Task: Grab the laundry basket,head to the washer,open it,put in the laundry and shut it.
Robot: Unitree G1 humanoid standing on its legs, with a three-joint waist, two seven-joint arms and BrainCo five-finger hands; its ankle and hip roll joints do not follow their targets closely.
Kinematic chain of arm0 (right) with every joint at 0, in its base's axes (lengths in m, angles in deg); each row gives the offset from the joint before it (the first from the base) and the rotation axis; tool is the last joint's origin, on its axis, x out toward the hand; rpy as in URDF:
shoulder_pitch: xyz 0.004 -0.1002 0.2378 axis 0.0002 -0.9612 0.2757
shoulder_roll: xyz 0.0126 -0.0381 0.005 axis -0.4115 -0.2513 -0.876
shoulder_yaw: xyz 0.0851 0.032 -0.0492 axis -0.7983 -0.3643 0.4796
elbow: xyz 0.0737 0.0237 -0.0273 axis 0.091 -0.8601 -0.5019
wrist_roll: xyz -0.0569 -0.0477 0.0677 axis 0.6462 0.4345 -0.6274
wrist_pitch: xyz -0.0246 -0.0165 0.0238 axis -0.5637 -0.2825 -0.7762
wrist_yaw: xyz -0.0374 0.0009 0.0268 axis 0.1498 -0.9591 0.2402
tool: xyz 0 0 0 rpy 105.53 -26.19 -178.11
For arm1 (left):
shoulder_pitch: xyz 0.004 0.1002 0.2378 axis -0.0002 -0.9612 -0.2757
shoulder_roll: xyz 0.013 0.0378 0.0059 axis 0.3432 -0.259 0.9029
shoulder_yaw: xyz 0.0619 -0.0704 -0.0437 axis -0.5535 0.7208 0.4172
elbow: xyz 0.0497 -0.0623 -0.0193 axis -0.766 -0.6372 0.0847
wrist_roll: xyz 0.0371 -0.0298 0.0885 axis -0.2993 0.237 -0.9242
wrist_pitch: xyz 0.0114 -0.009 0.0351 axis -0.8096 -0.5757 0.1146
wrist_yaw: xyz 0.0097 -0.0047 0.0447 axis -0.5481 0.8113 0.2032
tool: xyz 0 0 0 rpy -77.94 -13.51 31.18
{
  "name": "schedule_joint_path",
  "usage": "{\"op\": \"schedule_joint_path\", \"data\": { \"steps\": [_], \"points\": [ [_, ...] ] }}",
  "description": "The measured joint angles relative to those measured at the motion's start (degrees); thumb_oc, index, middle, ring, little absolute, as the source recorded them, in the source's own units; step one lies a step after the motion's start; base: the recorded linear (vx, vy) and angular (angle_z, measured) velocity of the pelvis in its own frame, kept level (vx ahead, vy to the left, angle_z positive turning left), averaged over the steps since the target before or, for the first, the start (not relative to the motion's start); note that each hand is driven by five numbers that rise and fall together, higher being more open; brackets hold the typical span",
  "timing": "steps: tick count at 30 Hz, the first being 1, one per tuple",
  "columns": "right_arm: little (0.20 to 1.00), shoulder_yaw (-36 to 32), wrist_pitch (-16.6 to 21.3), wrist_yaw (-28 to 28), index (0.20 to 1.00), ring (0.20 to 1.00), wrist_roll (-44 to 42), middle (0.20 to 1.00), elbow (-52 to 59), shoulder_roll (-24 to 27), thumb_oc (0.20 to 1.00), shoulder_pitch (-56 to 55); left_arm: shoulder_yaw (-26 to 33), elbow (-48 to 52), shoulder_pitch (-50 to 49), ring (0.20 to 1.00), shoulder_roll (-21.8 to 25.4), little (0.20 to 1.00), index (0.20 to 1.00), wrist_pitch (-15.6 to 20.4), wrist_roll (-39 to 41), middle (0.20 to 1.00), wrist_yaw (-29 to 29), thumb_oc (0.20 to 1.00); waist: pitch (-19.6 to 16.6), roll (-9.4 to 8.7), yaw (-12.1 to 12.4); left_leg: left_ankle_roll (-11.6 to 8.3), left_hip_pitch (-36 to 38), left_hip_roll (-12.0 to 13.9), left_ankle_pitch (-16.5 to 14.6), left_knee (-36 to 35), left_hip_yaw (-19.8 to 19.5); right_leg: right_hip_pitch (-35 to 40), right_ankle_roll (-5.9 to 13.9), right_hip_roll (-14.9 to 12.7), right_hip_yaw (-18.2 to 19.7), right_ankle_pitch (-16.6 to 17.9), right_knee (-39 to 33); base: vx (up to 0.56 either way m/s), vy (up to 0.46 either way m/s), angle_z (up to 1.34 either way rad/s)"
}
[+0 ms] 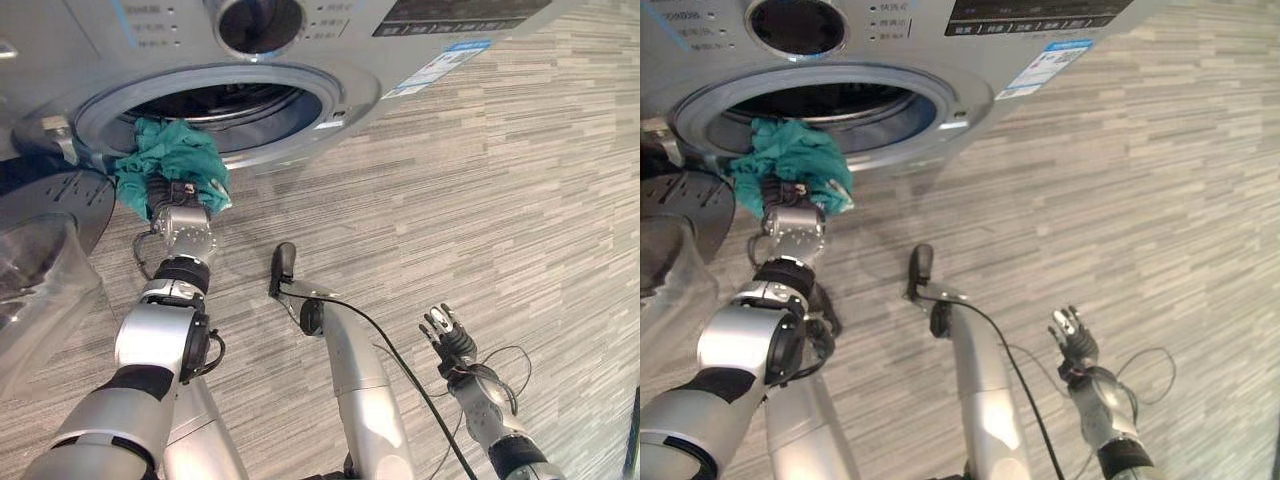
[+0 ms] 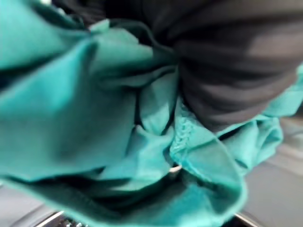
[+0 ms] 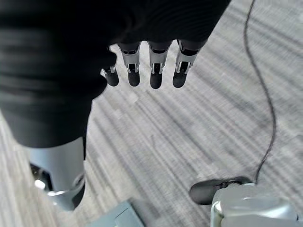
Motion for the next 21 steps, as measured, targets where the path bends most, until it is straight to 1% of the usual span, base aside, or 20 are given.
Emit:
{"op": "schedule_joint_path", "data": {
  "steps": [1,2,3,5,6,8,9,11,12,13,16,18,19,20,21],
  "points": [
    [1.000,-0.43,-0.02,0.07,1.000,1.000,0.14,1.000,-0.15,-0.54,1.000,-1.22,-1.88,5.59,-3.13,0.200,-1.53,0.200,0.200,1.19,-0.02,0.200,0.38,0.200,0.66,0.07,-0.21,0.41,0.16,-0.12,-0.12,0.72,0.86,-0.61,-1.93,-0.95,1.09,-0.77,3.56,0.01,-0.012,0.32],
    [1.000,-1.08,-0.06,0.15,1.000,1.000,0.15,1.000,-1.03,-1.29,1.000,-3.12,-5.80,13.88,-8.53,0.200,-4.50,0.200,0.200,1.72,-1.03,0.200,-0.60,0.200,1.26,0.46,0.34,0.28,0.88,-1.38,-0.07,0.79,1.06,-0.01,-3.49,-2.01,1.73,2.00,3.59,0.02,-0.019,0.59],
    [1.000,-0.90,-0.44,0.13,1.000,1.000,0.24,1.000,-2.98,-2.14,1.000,-3.23,-6.64,19.53,-11.25,0.200,-9.12,0.200,0.200,1.58,-1.38,0.200,-1.28,0.200,1.87,1.32,1.60,-0.10,2.25,-1.96,0.27,-0.63,1.04,1.52,-3.27,-2.13,1.58,2.25,2.32,0.02,-0.019,0.37],
    [1.000,-0.02,-0.39,0.16,1.000,1.000,0.45,1.000,-3.55,-2.83,1.000,-2.61,-8.30,19.48,-10.92,0.200,-11.26,0.200,0.200,1.37,-2.11,0.200,-1.52,0.200,1.90,1.37,1.47,0.03,5.08,-2.27,0.39,-1.92,1.23,4.07,-2.97,-2.31,1.56,2.71,1.38,0.01,-0.012,0.00],
    [1.000,0.18,-0.37,0.14,1.000,1.000,0.47,1.000,-3.46,-2.80,1.000,-2.47,-9.40,19.24,-10.34,0.200,-12.16,0.200,0.200,0.75,-3.45,0.200,-1.92,0.200,1.87,1.50,0.94,0.02,7.38,-2.81,0.46,-3.23,1.67,5.98,-3.24,-2.43,1.79,3.08,0.37,0.00,0.000,0.00],
    [1.000,0.10,-0.18,0.18,1.000,1.000,0.47,1.000,-3.35,-2.08,1.000,-2.58,-10.54,19.23,-7.47,0.200,-14.45,0.200,0.200,-0.34,-5.88,0.200,-3.52,0.200,0.56,3.48,0.25,0.04,9.35,-3.23,0.51,-4.61,1.68,8.01,-3.18,-2.42,1.83,3.68,-0.73,-0.02,0.012,0.04],
    [1.000,0.19,-0.20,0.21,1.000,1.000,0.47,1.000,-2.71,-1.90,1.000,-2.46,-10.52,19.23,-5.64,0.200,-14.64,0.200,0.200,-0.50,-6.04,0.200,-3.53,0.200,0.50,3.63,0.17,0.06,9.85,-3.57,0.59,-5.35,2.02,8.15,-3.32,-2.58,1.99,3.75,-1.06,-0.02,0.015,0.04],
    [1.000,1.74,-0.20,0.24,1.000,1.000,0.62,1.000,-0.79,-0.81,1.000,-2.38,-10.61,16.72,-0.81,0.200,-12.69,0.200,0.200,-0.86,-5.99,0.200,-3.49,0.200,0.26,3.88,-0.10,-0.29,11.21,-4.34,1.92,-8.05,3.45,8.50,-4.61,-2.66,2.88,4.85,-2.92,-0.01,-0.007,-0.04],
    [1.000,2.51,-0.18,0.15,1.000,1.000,1.25,1.000,0.34,-0.20,1.000,-2.15,-10.73,15.37,1.45,0.200,-10.94,0.200,0.200,-0.87,-5.99,0.200,-3.49,0.200,0.14,3.98,-0.23,-0.29,12.06,-4.43,2.40,-9.44,4.39,8.90,-5.08,-2.53,3.29,5.74,-3.95,-0.02,0.001,-0.16],
    [1.000,2.61,-0.17,0.16,1.000,1.000,2.41,1.000,0.92,0.06,1.000,-2.07,-10.69,11.44,4.59,0.200,-7.15,0.200,0.200,-1.23,-6.73,0.200,-3.87,0.200,0.01,4.27,-0.77,-0.42,12.68,-4.44,2.57,-10.34,4.59,9.30,-5.55,-2.34,3.29,6.34,-4.64,-0.02,0.000,-0.14],
    [1.000,2.65,-0.15,0.18,1.000,1.000,3.33,1.000,0.78,1.47,1.000,-2.11,-12.49,6.94,6.73,0.200,-3.46,0.200,0.200,-2.68,-7.09,0.200,-3.75,0.200,0.01,4.27,-1.21,-0.54,12.52,-4.37,2.64,-10.64,4.50,9.26,-5.71,-2.06,3.20,6.44,-5.08,0.00,0.003,-0.02],
    [1.000,2.73,-0.15,0.22,1.000,1.000,3.41,1.000,0.49,2.80,1.000,-2.18,-11.66,5.95,8.81,0.200,-0.16,0.200,0.200,-3.02,-7.15,0.200,-3.43,0.200,0.00,4.26,-1.59,-0.55,12.41,-4.36,2.63,-10.73,4.51,9.27,-5.69,-1.96,3.25,6.48,-5.43,0.00,0.000,0.00],
    [1.000,2.82,-0.10,0.18,1.000,1.000,3.98,1.000,0.55,3.47,1.000,-2.13,-13.15,1.01,11.56,0.200,1.78,0.200,0.200,-3.28,-8.79,0.200,-3.57,0.200,-0.05,4.18,-2.01,-0.55,11.92,-4.08,2.62,-10.27,4.31,9.22,-5.60,-1.60,3.21,6.78,-5.85,-0.02,0.006,-0.09],
    [1.000,2.70,0.04,0.26,1.000,1.000,4.43,1.000,0.34,3.78,1.000,-2.12,-13.73,-2.89,13.17,0.200,3.45,0.200,0.200,-3.68,-9.39,0.200,-3.08,0.200,-0.41,3.66,-2.49,-0.67,11.17,-3.63,2.42,-9.75,4.26,8.67,-5.50,-1.25,3.23,6.96,-5.96,-0.02,0.025,-0.14],
    [1.000,2.70,0.08,0.33,1.000,1.000,4.44,1.000,0.10,3.85,1.000,-2.14,-13.03,-4.57,14.05,0.200,4.60,0.200,0.200,-4.24,-9.39,0.200,-2.94,0.200,-0.80,3.14,-2.97,-0.67,10.55,-3.46,2.39,-9.45,4.35,8.05,-5.42,-1.17,3.24,6.95,-5.92,-0.03,0.038,-0.20]
  ]
}}
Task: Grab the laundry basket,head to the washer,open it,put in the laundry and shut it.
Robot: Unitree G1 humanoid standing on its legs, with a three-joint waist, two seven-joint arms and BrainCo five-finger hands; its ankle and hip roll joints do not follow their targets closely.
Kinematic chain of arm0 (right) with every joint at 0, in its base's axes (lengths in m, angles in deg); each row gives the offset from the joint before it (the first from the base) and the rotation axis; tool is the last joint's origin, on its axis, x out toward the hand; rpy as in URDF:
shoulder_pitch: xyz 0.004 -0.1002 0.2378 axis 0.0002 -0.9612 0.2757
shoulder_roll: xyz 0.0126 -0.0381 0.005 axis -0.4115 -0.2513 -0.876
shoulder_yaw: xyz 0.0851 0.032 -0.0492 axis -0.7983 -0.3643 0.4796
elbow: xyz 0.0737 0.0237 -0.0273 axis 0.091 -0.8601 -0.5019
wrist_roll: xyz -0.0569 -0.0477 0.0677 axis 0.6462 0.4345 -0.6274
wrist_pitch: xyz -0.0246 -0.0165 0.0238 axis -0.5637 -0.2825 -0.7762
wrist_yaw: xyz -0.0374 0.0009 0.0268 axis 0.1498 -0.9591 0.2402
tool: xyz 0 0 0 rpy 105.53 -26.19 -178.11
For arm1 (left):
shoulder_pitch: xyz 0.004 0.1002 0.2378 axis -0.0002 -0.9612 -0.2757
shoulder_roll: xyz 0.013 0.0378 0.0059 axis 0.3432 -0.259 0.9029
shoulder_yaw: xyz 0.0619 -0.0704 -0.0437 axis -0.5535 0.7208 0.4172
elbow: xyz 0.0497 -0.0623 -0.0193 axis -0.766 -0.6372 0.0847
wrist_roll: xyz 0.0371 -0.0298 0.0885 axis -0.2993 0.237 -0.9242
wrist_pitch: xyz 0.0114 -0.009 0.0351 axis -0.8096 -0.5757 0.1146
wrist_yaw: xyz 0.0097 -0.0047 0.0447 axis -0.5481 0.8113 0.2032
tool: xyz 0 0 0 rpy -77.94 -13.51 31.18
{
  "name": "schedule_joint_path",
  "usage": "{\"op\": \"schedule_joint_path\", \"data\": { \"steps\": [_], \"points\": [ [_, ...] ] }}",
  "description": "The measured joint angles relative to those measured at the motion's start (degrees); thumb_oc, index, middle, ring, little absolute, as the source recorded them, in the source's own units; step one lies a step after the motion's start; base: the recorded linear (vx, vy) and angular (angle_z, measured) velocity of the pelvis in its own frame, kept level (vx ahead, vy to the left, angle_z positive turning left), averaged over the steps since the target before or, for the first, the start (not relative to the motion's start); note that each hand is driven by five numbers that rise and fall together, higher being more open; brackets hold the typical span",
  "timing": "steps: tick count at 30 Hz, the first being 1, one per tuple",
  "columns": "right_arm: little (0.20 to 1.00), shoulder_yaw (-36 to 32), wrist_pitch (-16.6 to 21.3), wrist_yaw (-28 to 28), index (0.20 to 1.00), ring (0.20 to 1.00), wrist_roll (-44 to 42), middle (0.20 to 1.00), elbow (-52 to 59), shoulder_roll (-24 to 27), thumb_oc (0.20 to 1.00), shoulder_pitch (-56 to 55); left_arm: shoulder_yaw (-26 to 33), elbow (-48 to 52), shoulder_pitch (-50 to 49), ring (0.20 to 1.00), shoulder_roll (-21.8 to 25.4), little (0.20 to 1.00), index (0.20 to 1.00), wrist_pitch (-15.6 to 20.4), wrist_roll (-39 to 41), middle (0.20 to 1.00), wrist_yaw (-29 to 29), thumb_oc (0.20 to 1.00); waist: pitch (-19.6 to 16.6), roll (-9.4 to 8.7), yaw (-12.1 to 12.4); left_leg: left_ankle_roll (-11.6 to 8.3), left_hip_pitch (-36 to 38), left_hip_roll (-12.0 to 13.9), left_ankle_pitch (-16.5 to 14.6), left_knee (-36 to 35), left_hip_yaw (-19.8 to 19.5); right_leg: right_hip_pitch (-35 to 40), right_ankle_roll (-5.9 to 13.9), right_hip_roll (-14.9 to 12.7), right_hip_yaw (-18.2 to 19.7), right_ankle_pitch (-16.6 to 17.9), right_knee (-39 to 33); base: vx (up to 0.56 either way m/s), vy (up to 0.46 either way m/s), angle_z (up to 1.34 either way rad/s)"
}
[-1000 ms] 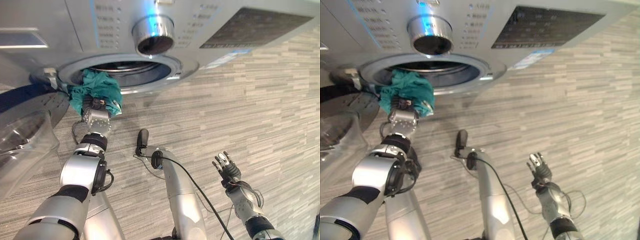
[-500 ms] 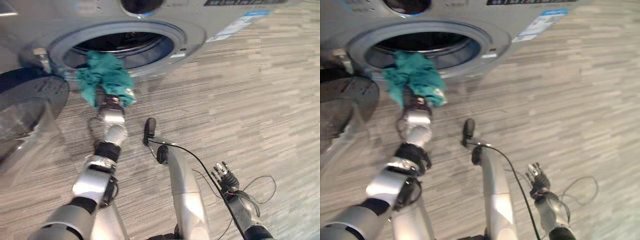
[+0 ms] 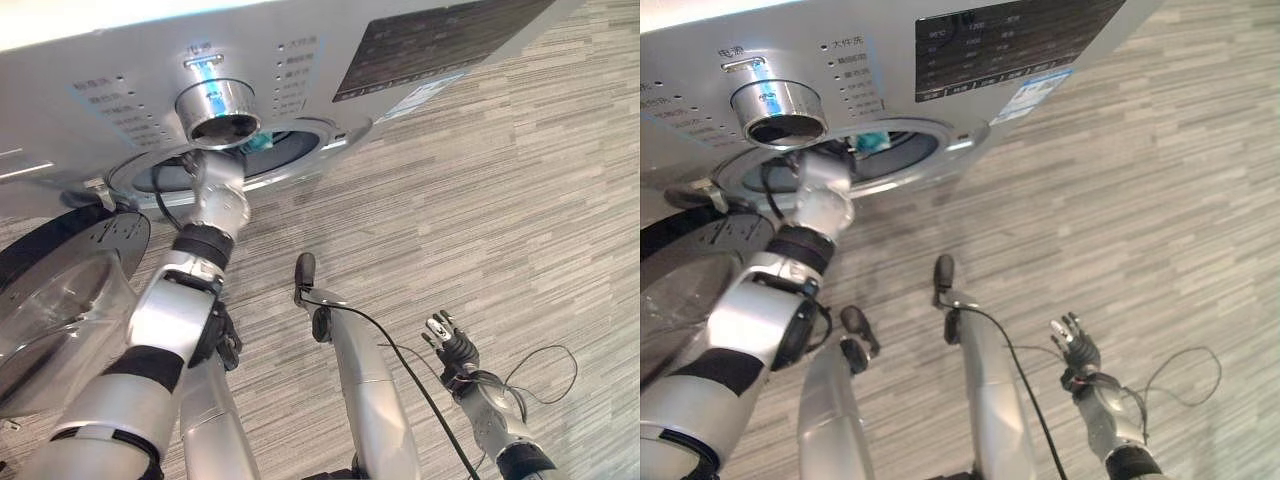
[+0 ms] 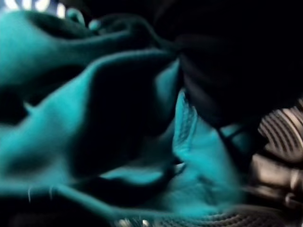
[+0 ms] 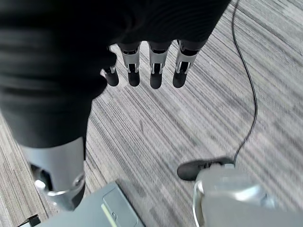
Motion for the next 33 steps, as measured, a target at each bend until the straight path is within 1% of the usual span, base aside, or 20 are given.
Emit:
{"op": "schedule_joint_path", "data": {
  "steps": [1,2,3,7,8,9,10,13,15,16,18,19,20,23,24,27,29,31,32,33],
  "points": [
    [1.000,0.03,0.07,0.39,1.000,1.000,0.03,1.000,-0.17,0.35,1.000,0.00,1.35,-1.82,1.76,0.200,3.75,0.200,0.200,-1.09,-0.40,0.200,0.36,0.200,-0.65,-0.80,-1.07,-0.10,-2.13,0.78,-0.08,1.31,-0.04,-1.71,-0.03,0.79,0.21,0.43,-0.15,-0.03,0.020,-0.24],
    [1.000,-0.08,0.39,0.93,1.000,1.000,0.02,1.000,-0.24,0.50,1.000,-0.05,2.44,-1.95,2.78,0.200,6.16,0.200,0.200,-1.11,-0.51,0.200,0.52,0.200,-1.05,-1.37,-1.18,-0.24,-3.68,1.51,-0.34,2.46,0.00,-3.00,-0.56,1.37,0.17,1.26,-0.21,-0.04,0.015,-0.31],
    [1.000,-0.54,0.90,1.18,1.000,1.000,0.00,1.000,-0.66,0.59,1.000,-0.17,3.06,-1.99,3.97,0.200,8.13,0.200,0.200,-1.03,-1.00,0.200,0.83,0.200,-1.12,-1.47,-1.12,-0.29,-6.03,2.48,-0.57,4.04,-0.39,-4.60,-0.53,2.05,0.11,1.63,-0.14,-0.04,0.018,-0.28],
    [1.000,-0.49,1.41,2.11,1.000,1.000,-0.02,1.000,-0.80,0.36,1.000,-0.16,4.15,-5.18,3.50,0.200,10.00,0.200,0.200,-2.23,-3.83,0.200,1.67,0.200,-0.95,-1.88,-1.05,-0.41,-8.32,5.61,-2.48,8.85,-1.41,-5.06,-0.34,4.51,-0.24,2.24,-0.36,-0.04,0.054,-0.30],
    [1.000,-0.46,1.92,2.34,1.000,1.000,-0.02,1.000,-0.81,0.53,1.000,-0.08,5.22,-5.92,4.37,0.200,10.09,0.200,0.200,-3.07,-5.20,0.200,1.65,0.200,-0.91,-2.02,-1.06,0.28,-10.35,6.37,-2.96,10.12,-1.42,-6.20,0.70,4.97,-0.19,2.93,-1.13,-0.04,0.085,-0.36],
    [1.000,-0.46,1.95,2.38,1.000,1.000,-0.02,1.000,-0.46,0.56,1.000,0.25,5.43,-6.54,5.67,0.200,10.54,0.200,0.200,-3.31,-5.46,0.200,1.68,0.200,-0.53,-2.72,-1.05,0.65,-12.31,6.95,-3.15,11.27,-1.21,-7.67,1.83,5.01,-0.21,3.74,-1.57,-0.03,0.081,-0.33],
    [1.000,-0.47,1.95,2.47,1.000,1.000,-0.02,1.000,-0.01,0.56,1.000,0.38,5.43,-6.56,5.95,0.200,10.97,0.200,0.200,-3.50,-5.46,0.200,1.68,0.200,-0.16,-3.16,-1.22,0.88,-13.21,7.06,-3.28,11.83,-1.21,-8.33,2.27,4.99,-0.22,4.08,-1.65,-0.02,0.067,-0.23],
    [1.000,-1.25,2.35,3.17,1.000,1.000,-0.02,1.000,4.88,1.14,1.000,0.42,4.19,-7.97,8.91,0.200,12.49,0.200,0.200,-4.74,-7.46,0.200,1.67,0.200,3.79,-3.78,-1.11,1.74,-15.80,6.99,-3.63,13.56,-1.63,-9.31,3.20,4.70,-0.27,4.80,-2.18,0.00,0.067,-0.04],
    [1.000,-1.24,2.38,3.36,1.000,1.000,-0.03,1.000,6.65,1.32,1.000,0.24,3.25,-8.09,9.24,0.200,12.25,0.200,0.200,-5.05,-7.81,0.200,1.35,0.200,4.01,-3.47,-1.08,2.18,-16.68,6.80,-3.86,14.19,-1.35,-9.97,3.26,4.51,0.01,5.36,-2.33,0.01,0.049,0.00],
    [1.000,-1.24,2.76,3.33,1.000,1.000,0.02,1.000,9.71,2.35,1.000,-0.51,2.61,-5.90,11.74,0.200,11.16,0.200,0.200,-5.06,-7.47,0.200,3.58,0.200,4.49,-2.81,-0.92,3.06,-18.07,6.71,-4.39,15.55,-1.55,-11.19,3.23,4.30,0.34,5.89,-1.15,0.02,0.010,0.04],
    [1.000,-1.40,3.68,3.38,1.000,1.000,0.04,1.000,11.60,2.64,1.000,-0.46,2.55,-1.40,13.51,0.200,10.69,0.200,0.200,-4.46,-6.55,0.200,4.21,0.200,4.61,-2.63,-0.82,3.90,-19.18,6.61,-5.00,16.75,-1.34,-12.73,3.19,3.63,0.44,5.87,0.74,0.01,0.002,0.02],
    [1.000,-1.42,3.77,3.35,1.000,1.000,0.07,1.000,11.93,2.63,1.000,-0.26,2.53,-0.35,13.60,0.200,10.62,0.200,0.200,-3.63,-6.55,0.200,4.13,0.200,4.85,-2.29,-0.81,3.78,-19.03,6.58,-5.30,17.23,-1.38,-12.76,2.70,3.45,0.38,5.68,1.45,0.00,0.000,0.00],
    [1.000,-1.43,3.78,3.37,1.000,1.000,0.07,1.000,11.86,2.63,1.000,-0.26,2.55,-0.25,13.70,1.000,10.56,1.000,1.000,-3.11,-6.49,1.000,4.19,1.000,5.01,-2.07,-0.83,3.67,-18.37,6.33,-5.48,17.19,-1.14,-12.58,2.23,3.12,0.45,5.34,2.10,0.02,-0.023,0.04],
    [1.000,-1.39,3.82,3.56,1.000,1.000,0.07,1.000,11.61,2.72,1.000,-0.42,0.51,-0.11,14.80,1.000,10.32,1.000,1.000,-1.99,-6.07,1.000,5.14,1.000,5.42,-1.47,-0.86,3.59,-17.47,5.44,-5.58,17.17,-1.21,-12.68,0.99,2.10,0.43,3.80,4.62,0.01,-0.015,0.15],
    [1.000,-1.39,4.08,3.56,1.000,1.000,0.08,1.000,11.73,2.81,1.000,-0.30,-0.19,0.29,15.43,1.000,10.29,1.000,1.000,-0.92,-5.98,1.000,5.33,1.000,5.43,-1.46,-0.40,3.39,-16.74,5.29,-5.68,16.99,-1.13,-12.71,0.44,1.82,0.33,3.17,5.74,0.01,-0.008,0.14],
    [1.000,-1.40,4.70,3.58,1.000,1.000,0.08,1.000,11.71,3.00,1.000,-0.13,-1.56,0.24,16.23,1.000,11.40,1.000,1.000,-0.75,-5.94,1.000,6.01,1.000,5.45,-1.38,0.71,3.00,-15.91,5.27,-5.50,16.39,-1.00,-12.73,-0.30,1.81,0.32,2.33,6.63,0.01,-0.017,0.06],
    [1.000,-1.56,4.78,3.58,1.000,1.000,0.09,1.000,11.47,3.15,1.000,-0.37,-5.38,-3.68,16.14,1.000,12.77,1.000,1.000,-1.81,-9.16,1.000,6.19,1.000,5.55,-0.83,0.64,2.78,-15.30,4.88,-5.39,16.17,-0.83,-12.76,-0.20,1.40,0.40,1.31,7.53,0.00,-0.013,0.09],
    [1.000,-1.51,4.75,3.56,1.000,1.000,0.11,1.000,10.36,3.53,1.000,-0.32,-6.67,-7.40,15.74,1.000,13.23,1.000,1.000,-4.67,-14.44,1.000,6.10,1.000,5.41,-0.11,1.04,2.32,-14.84,4.68,-5.09,15.63,-0.55,-12.77,-0.27,1.17,0.55,1.18,7.67,-0.01,0.007,0.07],
    [1.000,-1.58,4.75,3.48,1.000,1.000,0.12,1.000,10.24,4.23,1.000,-0.33,-9.77,-11.02,16.13,1.000,13.79,1.000,1.000,-7.52,-18.99,1.000,5.39,1.000,5.22,0.39,0.78,2.12,-14.73,4.36,-4.95,15.17,-0.46,-12.80,-0.25,1.03,0.70,1.17,7.25,-0.01,-0.004,0.05],
    [1.000,-1.72,4.76,3.49,1.000,1.000,0.11,1.000,9.92,4.68,1.000,-0.28,-10.74,-12.38,16.01,1.000,13.99,1.000,1.000,-9.08,-21.09,1.000,4.83,1.000,5.06,0.79,0.80,2.02,-14.73,4.37,-4.86,15.04,-0.44,-12.82,-0.24,1.04,0.70,1.30,7.03,-0.01,-0.003,0.03]
  ]
}}
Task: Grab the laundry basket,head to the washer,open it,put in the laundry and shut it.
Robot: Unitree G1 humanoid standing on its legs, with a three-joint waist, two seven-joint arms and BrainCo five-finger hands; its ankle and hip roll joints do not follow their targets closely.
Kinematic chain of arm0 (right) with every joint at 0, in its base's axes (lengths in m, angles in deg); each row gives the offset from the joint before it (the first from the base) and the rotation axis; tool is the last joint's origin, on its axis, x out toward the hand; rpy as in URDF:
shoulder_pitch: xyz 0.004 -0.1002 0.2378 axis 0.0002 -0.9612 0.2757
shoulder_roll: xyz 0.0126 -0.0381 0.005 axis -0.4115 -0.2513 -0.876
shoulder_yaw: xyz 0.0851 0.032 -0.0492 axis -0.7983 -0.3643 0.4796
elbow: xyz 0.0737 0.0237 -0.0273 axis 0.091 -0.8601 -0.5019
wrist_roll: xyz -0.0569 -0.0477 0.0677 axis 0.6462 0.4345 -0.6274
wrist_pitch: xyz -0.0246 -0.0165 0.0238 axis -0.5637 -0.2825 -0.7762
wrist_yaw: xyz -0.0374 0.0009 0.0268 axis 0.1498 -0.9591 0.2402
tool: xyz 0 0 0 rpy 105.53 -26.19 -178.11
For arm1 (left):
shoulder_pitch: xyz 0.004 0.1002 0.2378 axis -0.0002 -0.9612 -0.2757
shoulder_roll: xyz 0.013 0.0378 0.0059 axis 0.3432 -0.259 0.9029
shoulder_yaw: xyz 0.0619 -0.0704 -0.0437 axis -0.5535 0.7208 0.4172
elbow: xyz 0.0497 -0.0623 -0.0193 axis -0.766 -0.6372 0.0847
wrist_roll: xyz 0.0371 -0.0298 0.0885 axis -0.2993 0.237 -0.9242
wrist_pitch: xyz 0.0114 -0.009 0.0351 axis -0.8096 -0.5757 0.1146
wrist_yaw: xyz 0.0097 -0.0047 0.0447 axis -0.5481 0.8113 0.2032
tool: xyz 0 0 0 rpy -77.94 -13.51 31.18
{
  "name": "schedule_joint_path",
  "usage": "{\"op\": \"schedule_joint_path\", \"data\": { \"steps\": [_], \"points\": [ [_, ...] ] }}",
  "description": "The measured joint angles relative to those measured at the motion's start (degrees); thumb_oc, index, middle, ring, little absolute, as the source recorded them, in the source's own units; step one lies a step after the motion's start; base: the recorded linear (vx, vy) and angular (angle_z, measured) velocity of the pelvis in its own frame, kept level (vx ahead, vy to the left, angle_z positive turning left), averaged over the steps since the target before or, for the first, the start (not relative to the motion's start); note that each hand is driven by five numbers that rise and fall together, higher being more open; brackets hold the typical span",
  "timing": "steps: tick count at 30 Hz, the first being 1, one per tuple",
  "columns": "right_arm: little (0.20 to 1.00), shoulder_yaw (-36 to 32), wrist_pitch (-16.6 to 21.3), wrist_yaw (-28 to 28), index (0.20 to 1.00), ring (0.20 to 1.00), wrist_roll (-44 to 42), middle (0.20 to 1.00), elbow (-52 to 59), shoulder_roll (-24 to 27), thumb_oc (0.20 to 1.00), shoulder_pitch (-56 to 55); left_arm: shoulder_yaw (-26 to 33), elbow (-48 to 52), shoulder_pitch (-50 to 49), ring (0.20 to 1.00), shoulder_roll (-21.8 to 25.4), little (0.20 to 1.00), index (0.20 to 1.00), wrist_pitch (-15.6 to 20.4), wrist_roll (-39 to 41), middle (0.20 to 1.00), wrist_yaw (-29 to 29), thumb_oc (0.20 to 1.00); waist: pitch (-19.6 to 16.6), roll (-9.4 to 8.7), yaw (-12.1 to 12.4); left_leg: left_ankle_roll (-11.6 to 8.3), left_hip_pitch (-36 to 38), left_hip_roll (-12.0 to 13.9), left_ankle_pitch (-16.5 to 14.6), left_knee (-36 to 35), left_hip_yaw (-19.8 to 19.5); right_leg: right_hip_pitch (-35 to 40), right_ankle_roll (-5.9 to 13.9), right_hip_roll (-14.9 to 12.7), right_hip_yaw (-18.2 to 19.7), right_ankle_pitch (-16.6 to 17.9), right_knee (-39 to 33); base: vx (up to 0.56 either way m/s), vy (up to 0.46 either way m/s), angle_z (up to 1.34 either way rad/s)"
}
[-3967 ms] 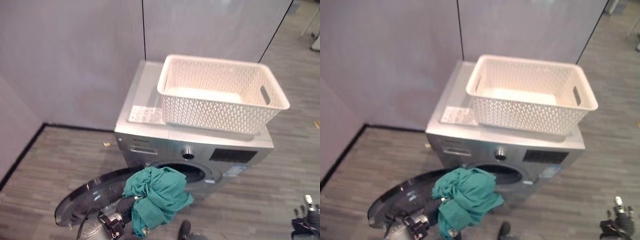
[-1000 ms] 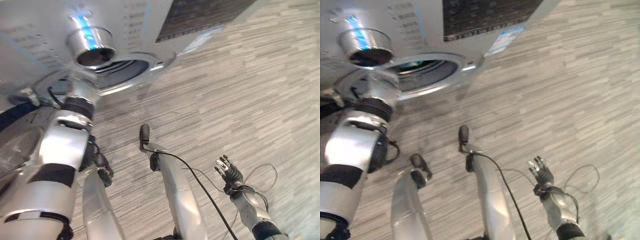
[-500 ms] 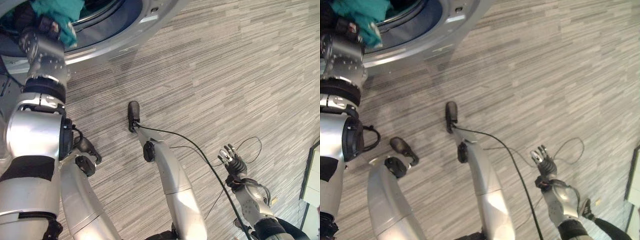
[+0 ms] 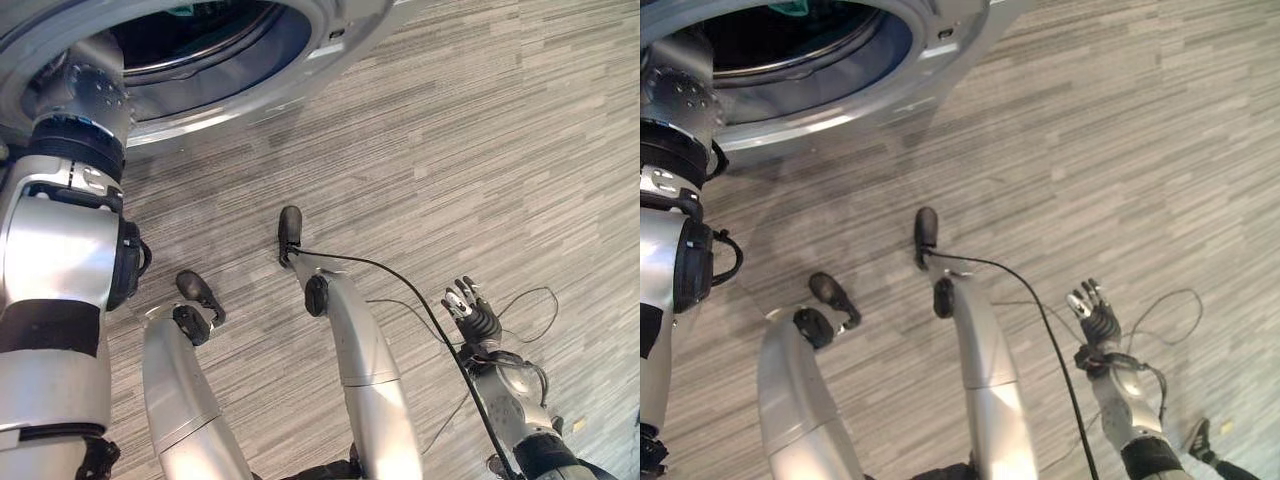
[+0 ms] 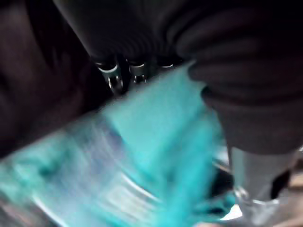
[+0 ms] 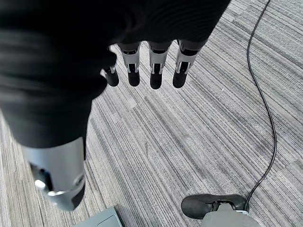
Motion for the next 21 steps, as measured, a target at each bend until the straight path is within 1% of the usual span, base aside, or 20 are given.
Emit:
{"op": "schedule_joint_path", "data": {
  "steps": [2,4,5,6,7,8,9,10,12,15,17,20,21],
  "points": [
    [1.000,-0.04,-0.03,-0.14,1.000,1.000,0.00,1.000,-1.23,1.36,1.000,0.31,0.01,-1.62,-0.31,1.000,0.40,1.000,1.000,-3.50,-4.59,1.000,-1.76,1.000,-0.27,0.74,0.23,-0.13,-0.08,-0.04,0.25,-0.23,0.09,-0.24,-0.09,-0.04,0.01,0.02,0.10,0.00,0.000,0.00],
    [1.000,-1.39,-0.05,-0.24,1.000,1.000,-0.06,1.000,-1.64,1.65,1.000,0.11,0.99,-2.28,-2.28,1.000,0.80,1.000,1.000,-4.53,-7.71,1.000,-3.83,1.000,-0.73,1.74,0.22,-0.32,-0.15,-0.20,0.39,-0.66,0.18,-0.43,-0.10,-0.08,0.09,0.03,0.10,0.00,0.004,0.02],
    [1.000,-1.98,-0.07,-0.24,1.000,1.000,-0.09,1.000,-1.52,1.72,1.000,-0.07,3.44,-2.23,-3.27,1.000,0.36,1.000,1.000,-4.60,-6.51,1.000,-4.52,1.000,-1.04,2.37,-0.09,-0.46,-0.17,-0.43,0.50,-1.04,0.40,-0.71,-0.06,-0.19,0.35,0.00,-0.13,0.00,0.000,0.07],
    [1.000,-2.16,-0.20,-0.29,1.000,1.000,-0.12,1.000,-1.39,2.16,1.000,-0.36,3.23,-1.25,-2.24,1.000,-0.19,1.000,1.000,-5.28,-3.65,1.000,-4.52,1.000,-1.11,2.57,0.00,-0.42,-0.23,-0.66,0.73,-1.36,0.76,-1.11,-0.08,-0.27,0.72,0.00,-0.20,-0.01,-0.013,0.10],
    [1.000,-2.19,-0.30,-0.64,1.000,1.000,-0.11,1.000,-0.94,2.76,1.000,-0.36,-0.56,-0.80,1.80,1.000,-0.52,1.000,1.000,-5.96,-1.49,1.000,-4.98,1.000,-1.19,2.75,0.14,-0.27,-1.01,-1.00,1.13,-1.70,0.76,-1.86,-0.04,-0.48,0.80,0.16,0.01,0.00,-0.024,0.06],
    [1.000,-2.24,-0.32,-0.81,1.000,1.000,-0.11,1.000,-1.21,3.18,1.000,-0.33,-3.20,-0.64,3.49,1.000,-0.19,1.000,1.000,-5.60,-1.85,1.000,-5.72,1.000,-1.26,2.90,0.45,-0.25,-1.40,-0.95,1.15,-1.68,0.64,-2.10,-0.02,-0.47,0.70,0.19,0.13,0.00,0.000,0.00],
    [1.000,-2.25,-0.38,-0.90,1.000,1.000,-0.11,1.000,-1.50,3.37,1.000,-0.32,-3.17,-0.67,3.57,1.000,-0.17,1.000,1.000,-4.84,-1.87,1.000,-6.37,1.000,-1.26,2.91,0.48,-0.26,-1.32,-0.87,1.16,-1.74,0.66,-2.11,-0.05,-0.42,0.69,0.19,0.17,0.00,-0.036,-0.02],
    [1.000,-2.31,-0.46,-1.17,1.000,1.000,-0.12,1.000,-1.70,3.36,1.000,-0.39,-1.26,-1.80,1.63,1.000,-0.65,1.000,1.000,-5.66,-2.43,1.000,-6.53,1.000,-1.49,3.39,0.30,-0.42,-0.95,-0.89,1.24,-2.06,0.68,-1.96,-0.22,-0.37,0.64,-0.02,0.15,0.00,0.000,0.00],
    [1.000,-2.34,-0.50,-1.22,1.000,1.000,-0.17,1.000,-2.41,2.75,1.000,-0.41,-1.19,-1.83,-0.63,1.000,-2.07,1.000,1.000,-6.09,-4.35,1.000,-6.56,1.000,-1.38,3.74,0.78,-0.78,-0.35,-1.48,1.60,-2.75,0.68,-1.81,-0.61,-0.83,0.69,-0.37,0.66,-0.01,-0.030,0.13],
    [1.000,-2.18,-0.79,-1.37,1.000,1.000,-0.15,1.000,-2.97,1.79,1.000,-0.53,-1.23,-1.82,-1.92,1.000,-4.12,1.000,1.000,-6.82,-4.88,1.000,-6.40,1.000,-1.50,3.98,1.10,-0.88,0.51,-2.63,2.21,-3.69,0.56,-1.58,-0.96,-1.92,0.67,-0.99,1.69,-0.02,-0.028,0.21],
    [1.000,-1.92,-1.26,-1.40,1.000,1.000,-0.15,1.000,-4.15,1.11,1.000,0.12,-1.06,-0.29,-3.08,1.000,-5.90,1.000,1.000,-6.92,-6.20,1.000,-6.59,1.000,-1.46,4.03,1.66,-0.91,1.86,-3.19,2.63,-4.75,0.63,-0.31,-0.74,-2.30,0.65,-1.31,1.31,-0.02,-0.012,0.13],
    [1.000,-1.17,-1.23,-1.43,1.000,1.000,-0.15,1.000,-4.50,0.33,1.000,0.14,1.09,-0.26,-7.63,1.000,-6.93,1.000,1.000,-6.96,-6.33,1.000,-6.60,1.000,-1.66,4.32,1.38,-1.04,4.88,-3.43,2.76,-6.01,0.62,2.61,-0.31,-2.33,0.65,-1.59,0.33,-0.02,-0.015,0.02],
    [1.000,-1.15,-1.20,-1.40,1.000,1.000,-0.15,1.000,-5.25,-0.04,1.000,-0.13,2.42,0.06,-9.91,1.000,-7.79,1.000,1.000,-6.85,-6.41,1.000,-6.54,1.000,-1.99,4.75,1.23,-1.04,5.61,-3.45,2.75,-6.44,0.56,3.51,-0.22,-2.30,0.50,-1.65,-0.34,-0.04,-0.043,0.04]
  ]
}}
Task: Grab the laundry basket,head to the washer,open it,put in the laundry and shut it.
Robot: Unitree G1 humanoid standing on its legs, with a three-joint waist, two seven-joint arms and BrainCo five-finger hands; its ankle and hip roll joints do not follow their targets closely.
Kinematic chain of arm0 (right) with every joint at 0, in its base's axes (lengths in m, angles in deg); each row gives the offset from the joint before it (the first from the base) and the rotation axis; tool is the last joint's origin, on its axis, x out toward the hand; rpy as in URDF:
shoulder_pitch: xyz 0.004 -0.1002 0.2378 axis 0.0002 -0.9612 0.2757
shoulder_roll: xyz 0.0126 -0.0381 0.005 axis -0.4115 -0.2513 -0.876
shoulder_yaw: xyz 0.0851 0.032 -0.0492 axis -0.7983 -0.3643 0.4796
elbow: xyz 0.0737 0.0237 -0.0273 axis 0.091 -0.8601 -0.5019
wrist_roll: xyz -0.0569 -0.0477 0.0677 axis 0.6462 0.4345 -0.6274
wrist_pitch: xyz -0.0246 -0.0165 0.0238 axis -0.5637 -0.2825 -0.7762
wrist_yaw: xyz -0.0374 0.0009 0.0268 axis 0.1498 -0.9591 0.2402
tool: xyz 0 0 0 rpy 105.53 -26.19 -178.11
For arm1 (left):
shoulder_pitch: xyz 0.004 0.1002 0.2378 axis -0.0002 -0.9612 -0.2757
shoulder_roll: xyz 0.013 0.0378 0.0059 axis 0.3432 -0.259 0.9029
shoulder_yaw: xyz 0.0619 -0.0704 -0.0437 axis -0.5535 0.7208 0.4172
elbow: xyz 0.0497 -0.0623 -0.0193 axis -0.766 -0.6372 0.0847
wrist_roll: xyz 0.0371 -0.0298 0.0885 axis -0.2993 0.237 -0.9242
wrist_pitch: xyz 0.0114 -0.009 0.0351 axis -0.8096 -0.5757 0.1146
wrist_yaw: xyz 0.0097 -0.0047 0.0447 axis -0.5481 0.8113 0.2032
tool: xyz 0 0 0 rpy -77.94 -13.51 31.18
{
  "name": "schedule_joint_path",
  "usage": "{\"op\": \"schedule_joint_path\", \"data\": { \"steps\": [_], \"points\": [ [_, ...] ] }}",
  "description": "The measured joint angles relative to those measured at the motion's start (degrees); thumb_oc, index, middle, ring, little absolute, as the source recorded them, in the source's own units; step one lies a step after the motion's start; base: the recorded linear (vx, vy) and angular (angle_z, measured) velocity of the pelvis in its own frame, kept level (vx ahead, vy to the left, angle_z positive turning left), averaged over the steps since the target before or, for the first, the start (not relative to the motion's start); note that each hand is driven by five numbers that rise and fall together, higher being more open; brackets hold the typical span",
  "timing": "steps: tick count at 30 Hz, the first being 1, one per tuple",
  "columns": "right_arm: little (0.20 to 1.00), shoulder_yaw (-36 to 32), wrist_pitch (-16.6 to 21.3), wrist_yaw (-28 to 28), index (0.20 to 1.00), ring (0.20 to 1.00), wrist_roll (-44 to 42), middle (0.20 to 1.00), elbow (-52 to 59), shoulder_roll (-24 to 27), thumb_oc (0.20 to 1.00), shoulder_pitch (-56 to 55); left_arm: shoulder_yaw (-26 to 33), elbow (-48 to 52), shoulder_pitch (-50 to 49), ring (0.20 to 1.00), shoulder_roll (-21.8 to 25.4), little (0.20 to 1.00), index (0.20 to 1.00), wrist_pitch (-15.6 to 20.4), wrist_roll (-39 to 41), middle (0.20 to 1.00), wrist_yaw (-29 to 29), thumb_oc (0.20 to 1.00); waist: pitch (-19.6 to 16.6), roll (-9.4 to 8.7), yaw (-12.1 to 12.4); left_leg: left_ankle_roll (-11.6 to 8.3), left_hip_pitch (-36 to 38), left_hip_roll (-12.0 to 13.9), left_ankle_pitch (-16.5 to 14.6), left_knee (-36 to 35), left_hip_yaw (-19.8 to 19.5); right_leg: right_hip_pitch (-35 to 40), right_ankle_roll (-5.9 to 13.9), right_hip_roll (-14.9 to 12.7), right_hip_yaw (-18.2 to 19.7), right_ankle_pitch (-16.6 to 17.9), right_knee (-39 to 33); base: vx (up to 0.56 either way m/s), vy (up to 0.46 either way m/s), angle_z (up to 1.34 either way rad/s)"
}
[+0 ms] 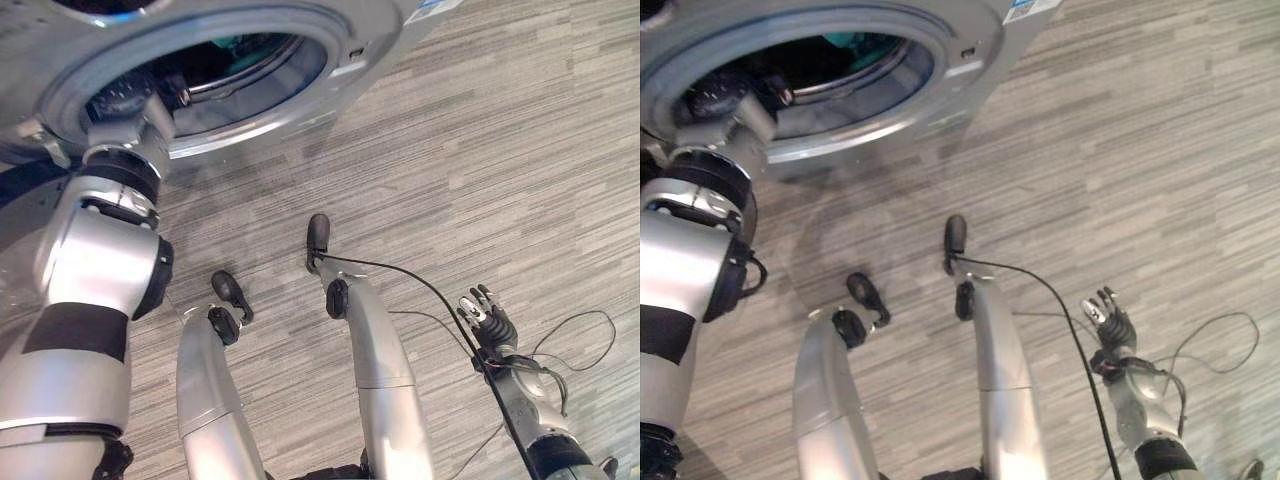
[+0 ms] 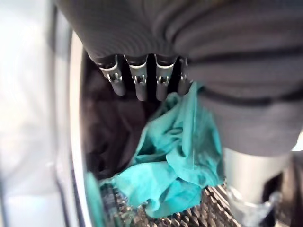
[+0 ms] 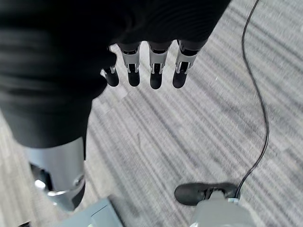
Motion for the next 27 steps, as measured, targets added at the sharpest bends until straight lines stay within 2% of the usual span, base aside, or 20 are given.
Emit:
{"op": "schedule_joint_path", "data": {
  "steps": [1,3,5,7,9,11,13,15,16,19,20,22,23,25,27],
  "points": [
    [1.000,0.04,-0.01,0.01,1.000,1.000,0.00,1.000,-0.99,-0.48,1.000,-0.11,1.40,1.19,-2.90,1.000,-1.23,1.000,1.000,0.13,-0.16,1.000,0.08,1.000,-0.25,0.47,0.23,0.16,0.89,-0.23,0.04,-0.90,0.03,0.92,0.13,-0.04,0.00,0.07,-0.64,-0.04,-0.038,0.07],
    [1.000,1.46,-0.09,0.18,1.000,1.000,0.01,1.000,-4.51,-2.08,1.000,0.11,6.01,6.27,-14.08,1.000,-6.57,1.000,1.000,2.02,-0.52,1.000,0.00,1.000,-0.59,1.15,0.43,-0.11,5.02,-1.39,1.25,-4.60,0.18,4.94,0.44,-0.39,-0.16,0.27,-2.87,-0.03,-0.030,0.17],
    [1.000,1.58,0.04,0.15,1.000,1.000,0.04,1.000,-4.88,-2.92,1.000,-0.31,6.39,6.15,-19.81,1.000,-10.06,1.000,1.000,2.03,-0.49,1.000,0.50,1.000,-0.99,1.27,0.76,-0.30,6.80,-1.82,1.90,-6.11,-0.14,6.79,0.47,-0.65,-0.70,0.17,-3.57,-0.04,-0.038,0.16],
    [1.000,0.71,0.21,1.05,1.000,1.000,0.04,1.000,-7.35,-4.72,1.000,-0.32,8.86,18.32,-33.30,1.000,-15.73,1.000,1.000,4.78,-2.59,1.000,1.07,1.000,-0.98,1.36,1.32,-0.79,10.79,-3.48,3.10,-9.47,-0.04,9.87,0.46,-1.93,-0.99,-0.06,-4.06,-0.02,-0.032,0.29],
    [1.000,0.95,0.27,1.33,1.000,1.000,0.17,1.000,-8.90,-5.67,1.000,-0.39,6.92,18.39,-42.85,1.000,-20.12,1.000,1.000,4.38,-3.54,1.000,2.16,1.000,-0.78,1.74,3.69,-0.86,15.40,-4.42,3.86,-12.24,-0.83,14.34,0.80,-2.39,-1.56,-1.13,-4.62,-0.03,-0.045,0.32],
    [1.000,-1.06,1.15,2.34,1.000,1.000,0.16,1.000,-11.88,-8.08,1.000,-0.34,6.31,31.84,-57.04,1.000,-21.82,1.000,1.000,6.79,-10.98,1.000,4.17,1.000,0.72,2.24,4.56,-1.43,21.41,-6.23,5.36,-16.27,-1.98,20.41,0.91,-4.09,-3.17,-2.02,-5.21,0.01,-0.008,0.51],
    [1.000,-1.17,1.15,2.88,1.000,1.000,0.68,1.000,-15.38,-9.21,1.000,-0.73,4.71,30.08,-64.39,1.000,-23.34,1.000,1.000,8.43,-14.56,1.000,4.33,1.000,1.12,2.96,6.82,-1.26,28.61,-7.95,6.82,-21.20,-3.07,26.92,1.30,-4.70,-3.55,-3.19,-7.35,0.03,0.010,0.49],
    [1.000,-1.07,1.15,3.16,1.000,1.000,2.02,1.000,-17.40,-9.96,1.000,-0.42,5.23,22.40,-67.07,1.000,-22.61,1.000,1.000,7.90,-15.19,1.000,4.69,1.000,0.88,3.09,8.05,-1.01,34.86,-9.12,7.96,-25.24,-3.56,32.23,2.31,-5.11,-3.95,-4.19,-9.07,0.04,-0.024,0.37],
    [1.000,-1.71,1.33,3.35,1.000,1.000,2.40,1.000,-17.96,-9.86,1.000,0.69,6.74,21.89,-69.05,1.000,-20.62,1.000,1.000,8.03,-14.91,1.000,3.90,1.000,-0.05,4.07,8.66,-0.13,35.82,-9.50,8.77,-26.73,-4.28,33.72,3.42,-5.54,-4.50,-4.64,-9.28,0.07,-0.042,0.38],
    [1.000,-2.48,0.62,3.85,1.000,1.000,3.06,1.000,-21.81,-10.25,1.000,1.54,5.90,21.87,-68.99,1.000,-18.14,1.000,1.000,8.20,-16.06,1.000,2.85,1.000,-0.20,4.07,9.57,-0.63,39.55,-9.95,9.70,-28.91,-4.85,37.31,3.27,-5.76,-5.08,-4.75,-9.90,0.04,-0.020,0.25],
    [1.000,-2.53,0.34,3.85,1.000,1.000,4.01,1.000,-23.11,-10.31,1.000,1.82,3.46,22.91,-69.04,1.000,-16.68,1.000,1.000,8.09,-18.20,1.000,2.31,1.000,-0.26,4.19,9.59,-0.78,41.72,-10.06,10.15,-30.64,-4.93,39.33,3.53,-5.66,-5.68,-4.58,-11.21,0.03,-0.045,0.17],
    [1.000,-3.76,-0.38,3.95,1.000,1.000,5.28,1.000,-27.55,-10.92,1.000,2.35,0.28,26.47,-70.10,1.000,-16.14,1.000,1.000,7.09,-26.38,1.000,1.05,1.000,-1.38,5.40,9.89,-0.83,47.80,-10.59,13.12,-36.20,-6.44,46.41,3.47,-6.05,-8.64,-3.83,-13.94,0.08,-0.057,0.46],
    [1.000,-4.36,-0.93,3.89,1.000,1.000,6.09,1.000,-30.97,-11.37,1.000,1.70,-2.79,27.52,-70.34,1.000,-16.16,1.000,1.000,7.23,-30.87,1.000,0.41,1.000,-3.18,5.83,10.08,-1.49,50.87,-10.95,14.59,-38.99,-7.54,49.43,3.61,-5.96,-9.68,-3.96,-15.21,0.09,-0.017,0.57],
    [1.000,-4.97,-1.59,3.74,1.000,1.000,7.61,1.000,-34.00,-11.08,1.000,0.28,-6.85,31.33,-71.87,1.000,-15.28,1.000,1.000,7.22,-37.32,1.000,-0.58,1.000,-8.00,6.48,11.63,-1.37,52.88,-11.23,14.74,-41.86,-7.89,50.86,3.93,-6.36,-10.55,-4.98,-16.15,0.09,0.000,0.32],
    [1.000,-5.63,-1.75,3.74,1.000,1.000,10.54,1.000,-35.65,-10.73,1.000,0.06,-6.06,37.03,-75.07,1.000,-13.43,1.000,1.000,7.15,-43.47,1.000,-1.49,1.000,-10.39,7.90,11.86,-1.45,56.95,-11.15,15.77,-45.64,-8.65,54.91,4.28,-6.13,-12.27,-5.07,-18.27,0.10,-0.014,0.30]
  ]
}}
